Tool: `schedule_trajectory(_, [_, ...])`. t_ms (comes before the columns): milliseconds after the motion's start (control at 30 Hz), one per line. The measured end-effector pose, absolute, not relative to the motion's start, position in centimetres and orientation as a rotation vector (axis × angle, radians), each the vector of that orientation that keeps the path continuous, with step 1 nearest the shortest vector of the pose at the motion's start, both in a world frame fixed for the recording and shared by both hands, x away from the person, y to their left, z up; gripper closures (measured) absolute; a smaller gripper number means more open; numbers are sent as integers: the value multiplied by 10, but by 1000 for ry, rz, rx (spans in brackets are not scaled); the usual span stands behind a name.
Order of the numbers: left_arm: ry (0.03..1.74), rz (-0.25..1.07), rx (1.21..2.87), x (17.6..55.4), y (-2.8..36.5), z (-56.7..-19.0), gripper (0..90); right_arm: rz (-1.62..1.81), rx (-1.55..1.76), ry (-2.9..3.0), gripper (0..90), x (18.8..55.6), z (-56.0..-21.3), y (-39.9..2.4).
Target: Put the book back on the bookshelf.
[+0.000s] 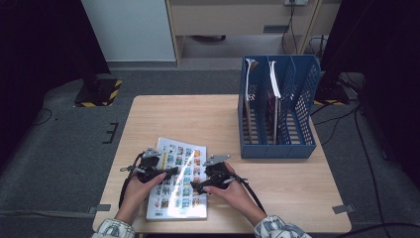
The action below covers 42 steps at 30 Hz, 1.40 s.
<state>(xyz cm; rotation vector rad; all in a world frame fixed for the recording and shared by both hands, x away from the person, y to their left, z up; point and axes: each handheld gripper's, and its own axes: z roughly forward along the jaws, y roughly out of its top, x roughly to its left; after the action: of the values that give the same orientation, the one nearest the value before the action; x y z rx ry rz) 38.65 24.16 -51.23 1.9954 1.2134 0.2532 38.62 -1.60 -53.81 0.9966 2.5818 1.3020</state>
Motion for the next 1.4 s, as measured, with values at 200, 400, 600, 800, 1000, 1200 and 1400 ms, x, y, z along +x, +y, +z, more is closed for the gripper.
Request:
schedule_trajectory(200, [1239,239,1943,385,244,-511,524,1303,997,2582,50,386,-538,-16])
schedule_trajectory(400, [1230,281,1905,380,243,-508,642,1303,991,2585,50,386,-538,-16])
schedule_trajectory(600, [1184,307,1896,377,243,-504,724,1302,987,2589,50,387,-538,-17])
schedule_trajectory(800, [1133,355,1877,371,238,-495,745,1304,984,2595,50,386,-538,-17])
schedule_trajectory(1000, [1066,403,1875,364,236,-487,757,1308,986,2598,43,387,-538,-18])
schedule_trajectory(1200, [1021,434,1866,359,234,-480,763,1350,1000,2604,40,388,-538,-20])
schedule_trajectory(1400, [1004,438,1835,354,236,-475,765,1397,1011,2615,40,390,-539,-23])
